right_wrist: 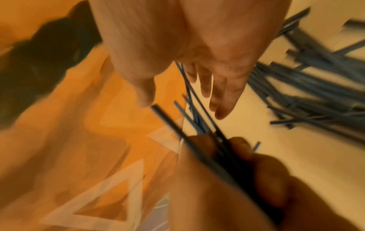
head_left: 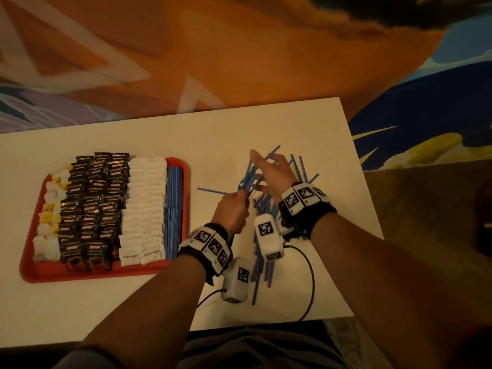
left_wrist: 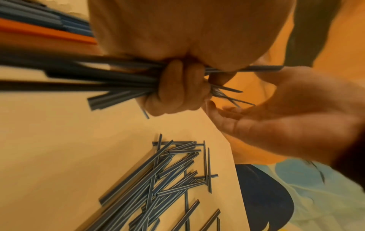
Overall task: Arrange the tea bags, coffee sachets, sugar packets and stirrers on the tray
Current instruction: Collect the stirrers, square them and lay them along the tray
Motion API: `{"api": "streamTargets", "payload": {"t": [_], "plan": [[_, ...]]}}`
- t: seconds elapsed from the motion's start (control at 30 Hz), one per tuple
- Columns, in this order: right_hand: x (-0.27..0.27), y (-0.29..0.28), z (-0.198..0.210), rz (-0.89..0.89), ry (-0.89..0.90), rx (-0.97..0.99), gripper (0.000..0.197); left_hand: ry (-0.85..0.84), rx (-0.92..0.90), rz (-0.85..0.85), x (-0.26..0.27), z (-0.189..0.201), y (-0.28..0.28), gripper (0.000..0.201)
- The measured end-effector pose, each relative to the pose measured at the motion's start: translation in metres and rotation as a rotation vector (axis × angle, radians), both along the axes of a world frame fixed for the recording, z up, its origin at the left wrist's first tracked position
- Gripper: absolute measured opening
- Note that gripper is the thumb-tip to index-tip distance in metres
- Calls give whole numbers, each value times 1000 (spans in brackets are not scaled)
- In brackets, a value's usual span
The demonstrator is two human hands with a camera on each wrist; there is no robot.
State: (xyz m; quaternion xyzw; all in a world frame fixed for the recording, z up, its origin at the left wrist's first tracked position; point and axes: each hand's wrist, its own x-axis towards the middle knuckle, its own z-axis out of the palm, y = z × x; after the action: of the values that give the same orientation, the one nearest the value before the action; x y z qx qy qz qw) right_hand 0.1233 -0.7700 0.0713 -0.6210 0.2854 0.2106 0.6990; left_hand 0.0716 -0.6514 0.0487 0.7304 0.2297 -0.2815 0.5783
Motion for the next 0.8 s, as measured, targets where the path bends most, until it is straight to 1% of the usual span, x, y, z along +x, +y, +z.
{"api": "streamTargets", "payload": {"t": [0.03, 0.07, 0.13, 0.17, 0.2, 0.27, 0.33, 0.4, 0.53, 0.57, 0.67, 0.73, 0.8], "plan": [[5, 4, 5, -2, -47, -83, 39, -14, -1, -24, -1, 3, 1, 42], [9, 6, 8, 1, -91, -179, 25, -27, -9, -43, -2, 7, 2, 45], [13, 10, 13, 49, -133, -245, 35, -54, -20, -85, -3, 15, 4, 53], [14, 13, 18, 33, -139, -204, 36, -66, -25, -104, -4, 19, 5, 55], [15, 15, 21, -3, -140, -141, 39, -74, -37, -112, -4, 24, 6, 57], [16, 18, 29, -115, -95, 102, 51, -75, -73, -97, -4, 32, 8, 56], [15, 22, 42, -180, -59, 316, 58, -65, -97, -73, -2, 39, 12, 54], [15, 25, 53, -160, -66, 398, 56, -52, -118, -51, -1, 47, 16, 50], [13, 34, 70, -72, -128, 353, 50, -51, -171, -25, -2, 59, 22, 50], [12, 37, 74, -79, -143, 346, 51, -56, -214, -10, -4, 59, 24, 51], [11, 45, 83, -109, -178, 283, 52, -37, -451, 69, -10, 60, 30, 59], [10, 48, 89, -123, -191, 210, 52, -28, -559, 24, -13, 63, 37, 69], [8, 53, 95, -133, -211, 151, 53, -39, -625, -42, -14, 67, 44, 80]]}}
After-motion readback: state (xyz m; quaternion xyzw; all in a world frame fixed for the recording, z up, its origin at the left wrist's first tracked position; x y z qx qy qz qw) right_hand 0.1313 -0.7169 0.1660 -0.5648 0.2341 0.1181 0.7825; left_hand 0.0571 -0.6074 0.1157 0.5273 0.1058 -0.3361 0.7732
